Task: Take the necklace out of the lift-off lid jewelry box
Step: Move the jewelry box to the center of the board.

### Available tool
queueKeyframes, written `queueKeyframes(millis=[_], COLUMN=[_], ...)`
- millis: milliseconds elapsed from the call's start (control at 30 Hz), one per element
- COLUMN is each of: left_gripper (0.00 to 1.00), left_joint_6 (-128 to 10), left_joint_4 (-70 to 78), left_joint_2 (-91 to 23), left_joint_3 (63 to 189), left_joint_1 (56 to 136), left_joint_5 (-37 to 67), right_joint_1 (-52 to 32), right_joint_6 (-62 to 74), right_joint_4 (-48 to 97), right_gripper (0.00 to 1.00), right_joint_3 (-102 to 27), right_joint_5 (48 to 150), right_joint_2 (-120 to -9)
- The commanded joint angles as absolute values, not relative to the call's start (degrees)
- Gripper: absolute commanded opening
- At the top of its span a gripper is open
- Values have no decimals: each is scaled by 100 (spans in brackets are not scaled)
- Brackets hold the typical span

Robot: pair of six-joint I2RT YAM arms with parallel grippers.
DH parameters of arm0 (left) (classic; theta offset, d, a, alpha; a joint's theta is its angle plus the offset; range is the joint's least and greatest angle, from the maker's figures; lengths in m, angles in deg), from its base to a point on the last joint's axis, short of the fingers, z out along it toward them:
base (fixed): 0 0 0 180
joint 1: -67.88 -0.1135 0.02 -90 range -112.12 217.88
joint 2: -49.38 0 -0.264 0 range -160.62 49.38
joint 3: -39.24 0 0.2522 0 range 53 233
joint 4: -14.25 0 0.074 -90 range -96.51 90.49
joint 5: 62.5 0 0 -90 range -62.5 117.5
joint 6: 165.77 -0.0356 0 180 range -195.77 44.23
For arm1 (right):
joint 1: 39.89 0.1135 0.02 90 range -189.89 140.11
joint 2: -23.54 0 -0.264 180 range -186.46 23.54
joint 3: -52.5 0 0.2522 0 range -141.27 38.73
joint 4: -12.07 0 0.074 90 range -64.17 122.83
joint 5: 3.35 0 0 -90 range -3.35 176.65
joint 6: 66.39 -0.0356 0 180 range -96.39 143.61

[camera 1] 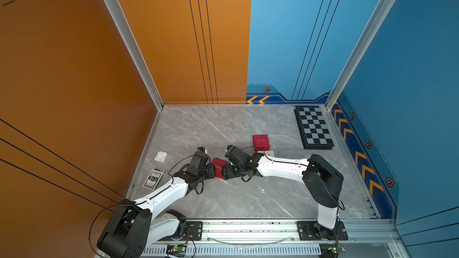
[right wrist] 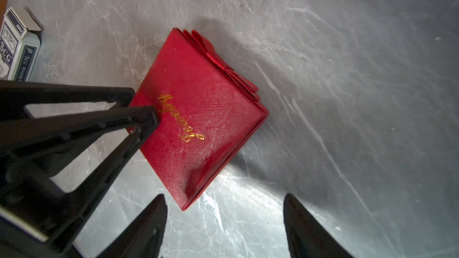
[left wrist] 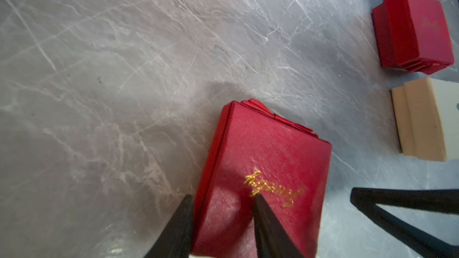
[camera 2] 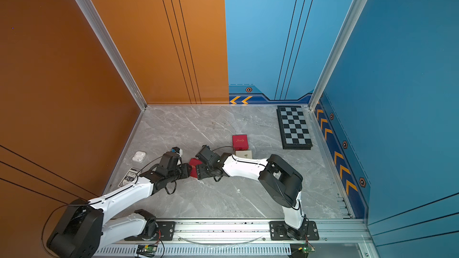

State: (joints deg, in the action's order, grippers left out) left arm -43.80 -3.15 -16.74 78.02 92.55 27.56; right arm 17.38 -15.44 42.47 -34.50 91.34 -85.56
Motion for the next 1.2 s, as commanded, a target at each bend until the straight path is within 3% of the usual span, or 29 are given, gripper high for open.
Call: queueKeyframes(millis=[0,567,1167], left_gripper=[39,37,38], left_joint_6=[-4239,-3882,-3305], left_joint_4=[-194,240,234], left_joint_2=[-1723,-2403,-2031], left_joint_3=[7681,7931,7803], left_joint_1=[9476,10588,11728], left_joint_5=[2673,2880,3267], right_joint_1=[1670,1347,1007], right_joint_6=[-1550,-1316,-771], right_joint_4=[4204,4409,4850], right_gripper=[75,72,72], right_joint_3=[-3445,-2841,-2825], right_joint_5=[9221,9232,9850], right_joint_2=[-8577,-8021,-7995])
